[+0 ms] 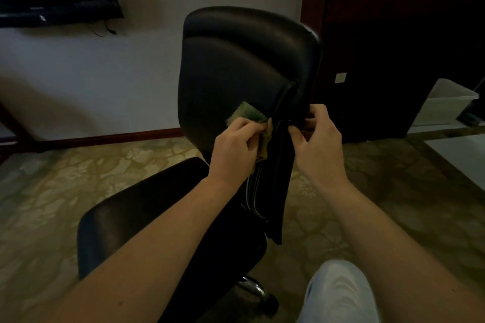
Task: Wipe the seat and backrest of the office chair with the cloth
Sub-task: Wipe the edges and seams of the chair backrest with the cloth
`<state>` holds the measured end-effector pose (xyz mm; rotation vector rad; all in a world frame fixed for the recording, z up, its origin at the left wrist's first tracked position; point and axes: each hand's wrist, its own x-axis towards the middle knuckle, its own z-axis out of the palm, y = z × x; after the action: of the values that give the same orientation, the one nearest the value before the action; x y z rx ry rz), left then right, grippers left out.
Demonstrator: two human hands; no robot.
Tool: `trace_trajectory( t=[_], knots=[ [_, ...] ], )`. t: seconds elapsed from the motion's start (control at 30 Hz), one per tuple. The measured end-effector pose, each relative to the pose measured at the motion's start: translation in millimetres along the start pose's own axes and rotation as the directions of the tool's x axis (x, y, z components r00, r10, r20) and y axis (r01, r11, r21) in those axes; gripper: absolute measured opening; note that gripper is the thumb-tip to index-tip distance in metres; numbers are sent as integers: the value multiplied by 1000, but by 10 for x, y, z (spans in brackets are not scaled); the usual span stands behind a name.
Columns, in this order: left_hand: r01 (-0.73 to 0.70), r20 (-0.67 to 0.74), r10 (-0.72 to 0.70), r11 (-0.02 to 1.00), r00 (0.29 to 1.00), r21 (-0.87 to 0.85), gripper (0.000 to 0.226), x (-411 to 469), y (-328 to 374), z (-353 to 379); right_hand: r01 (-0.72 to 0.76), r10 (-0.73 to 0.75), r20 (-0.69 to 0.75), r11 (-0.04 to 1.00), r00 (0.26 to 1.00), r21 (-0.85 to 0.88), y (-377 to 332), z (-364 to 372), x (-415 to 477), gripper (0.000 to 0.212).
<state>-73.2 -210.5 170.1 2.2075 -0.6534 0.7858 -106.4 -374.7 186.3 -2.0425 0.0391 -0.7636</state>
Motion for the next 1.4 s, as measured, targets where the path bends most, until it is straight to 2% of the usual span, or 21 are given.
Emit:
trace_trajectory(
  t=[0.2,0.27,0.37,0.43,0.73,0.83,1.03,1.1,1.23,1.4],
  knots=[
    [44,235,-55,998,970,52,24,-139,-197,-228,-4,4,25,1000,1000,9,-1,53,-12,41],
    [21,212,-32,999,977,50,24,-55,-218,-324,-26,25,55,1000,998,9,20,83,-14,48],
    [0,72,-1,1000,997,22,25,88,-152,-380,-45,44,86,999,995,15,86,134,-81,49],
    [-14,28,13,1000,1000,11,25,174,-86,-374,-41,39,72,999,997,16,123,161,-131,50],
    [23,16,-22,1000,1000,-19,20,188,-13,-85,-67,66,52,998,996,21,211,174,-177,53],
    [46,60,-46,999,997,-3,20,76,-46,-95,-91,88,65,995,994,39,216,174,-177,52],
    [162,269,-172,985,948,59,21,-141,-275,-254,-111,106,95,993,990,48,184,143,-185,50],
    [181,234,-185,983,954,38,22,-151,-282,-305,-103,98,98,993,990,50,176,141,-199,50],
    [118,65,-115,991,991,-57,21,-42,-160,-322,-85,81,87,995,993,43,190,119,-256,50],
    [48,14,-47,993,999,-107,24,119,5,-233,-57,57,74,998,996,8,185,100,-349,51]
  ],
)
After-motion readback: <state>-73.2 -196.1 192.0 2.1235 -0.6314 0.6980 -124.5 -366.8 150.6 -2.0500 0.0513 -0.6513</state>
